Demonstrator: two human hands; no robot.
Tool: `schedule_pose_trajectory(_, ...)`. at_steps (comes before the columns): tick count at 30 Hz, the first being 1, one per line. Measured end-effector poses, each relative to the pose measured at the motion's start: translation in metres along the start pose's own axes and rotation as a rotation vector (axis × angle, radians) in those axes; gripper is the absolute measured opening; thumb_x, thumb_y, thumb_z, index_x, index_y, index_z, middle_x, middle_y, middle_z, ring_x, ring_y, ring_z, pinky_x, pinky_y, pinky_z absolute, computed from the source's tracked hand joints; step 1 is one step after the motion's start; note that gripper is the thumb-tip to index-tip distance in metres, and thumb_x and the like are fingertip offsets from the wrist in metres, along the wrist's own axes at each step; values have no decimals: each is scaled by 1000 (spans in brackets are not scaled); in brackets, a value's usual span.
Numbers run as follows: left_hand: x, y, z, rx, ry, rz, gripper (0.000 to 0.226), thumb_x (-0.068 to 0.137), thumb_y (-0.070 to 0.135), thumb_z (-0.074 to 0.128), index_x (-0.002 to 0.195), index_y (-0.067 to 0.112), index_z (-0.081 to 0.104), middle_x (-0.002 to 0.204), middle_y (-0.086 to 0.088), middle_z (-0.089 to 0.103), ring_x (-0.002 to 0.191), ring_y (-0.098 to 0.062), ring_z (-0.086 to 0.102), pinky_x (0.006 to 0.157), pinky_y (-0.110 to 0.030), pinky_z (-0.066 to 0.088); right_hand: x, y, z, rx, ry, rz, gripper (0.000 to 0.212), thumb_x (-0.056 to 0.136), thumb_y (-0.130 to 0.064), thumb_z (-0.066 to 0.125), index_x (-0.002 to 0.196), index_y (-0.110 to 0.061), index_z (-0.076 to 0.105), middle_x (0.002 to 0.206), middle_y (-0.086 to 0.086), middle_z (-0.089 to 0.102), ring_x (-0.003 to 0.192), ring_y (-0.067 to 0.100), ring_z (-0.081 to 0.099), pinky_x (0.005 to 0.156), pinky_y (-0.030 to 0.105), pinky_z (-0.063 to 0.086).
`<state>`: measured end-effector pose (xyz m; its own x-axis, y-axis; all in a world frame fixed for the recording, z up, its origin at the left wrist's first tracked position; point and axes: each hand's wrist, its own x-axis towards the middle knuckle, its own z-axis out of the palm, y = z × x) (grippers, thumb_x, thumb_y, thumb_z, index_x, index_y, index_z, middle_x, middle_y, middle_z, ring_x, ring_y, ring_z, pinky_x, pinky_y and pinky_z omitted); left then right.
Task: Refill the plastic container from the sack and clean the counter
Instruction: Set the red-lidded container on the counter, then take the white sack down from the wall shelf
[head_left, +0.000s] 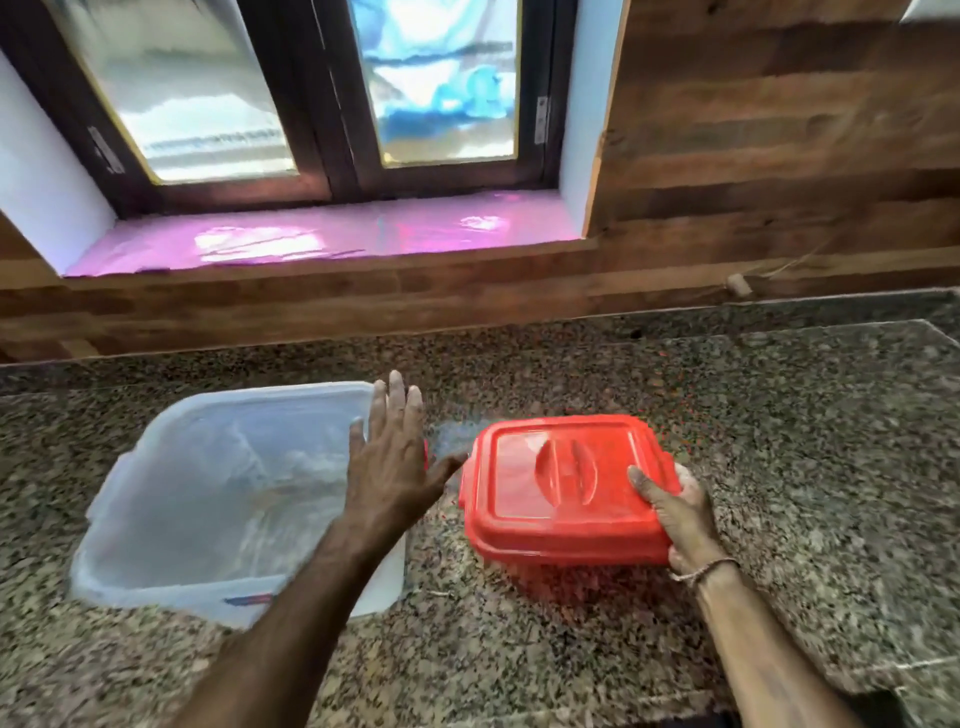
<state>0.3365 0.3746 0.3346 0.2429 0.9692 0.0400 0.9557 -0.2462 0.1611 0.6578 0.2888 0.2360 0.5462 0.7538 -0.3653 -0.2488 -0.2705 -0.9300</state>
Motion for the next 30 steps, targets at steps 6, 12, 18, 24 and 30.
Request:
schedule_pose_trajectory(6, -2, 4, -2, 27, -13, -20, 111, 81, 84, 23, 164, 13, 9, 172, -5, -11, 159, -22, -12, 126, -54, 11, 24, 45, 14, -195, 1, 13, 56, 80, -18, 85, 128, -6, 60, 114, 18, 73, 86, 24, 70, 79, 36, 62)
schedule_pose_trajectory(12, -1, 5, -2, 2, -10, -40, 113, 78, 85, 24, 164, 14, 9, 172, -5, -10, 158, -21, -12, 126, -53, 8, 52, 91, 10, -571, 119, -9, 97, 57, -84, 71, 134, -27, 53, 125, 7, 61, 106, 30, 67, 86, 51, 61)
schedule_pose_trajectory(18, -1, 2, -1, -52, 2, -31, 98, 92, 73, 44, 165, 16, 8, 171, -3, -12, 158, -19, -15, 128, -53, 4, 15, 55, 32, -702, 220, -18, 69, 87, -32, 78, 144, -7, 49, 139, 19, 49, 127, 38, 50, 108, 49, 43)
schedule_pose_trajectory(24, -13, -21, -21, -249, 12, -57, 93, 94, 72, 42, 165, 23, 7, 172, -1, -12, 158, -15, -11, 127, -53, -2, -18, 12, 81, -737, 230, -214, 61, 93, -31, 70, 146, -12, 47, 141, 20, 50, 129, 38, 47, 105, 49, 40)
schedule_pose_trajectory(30, -45, -110, -63, -215, 158, -140, 87, 94, 69, 46, 163, 23, 20, 173, -2, 8, 159, -19, 4, 126, -52, 8, -70, -74, 210, -475, 47, -664, 33, 91, -24, 72, 122, -14, 67, 118, 11, 65, 93, 21, 66, 90, 35, 52)
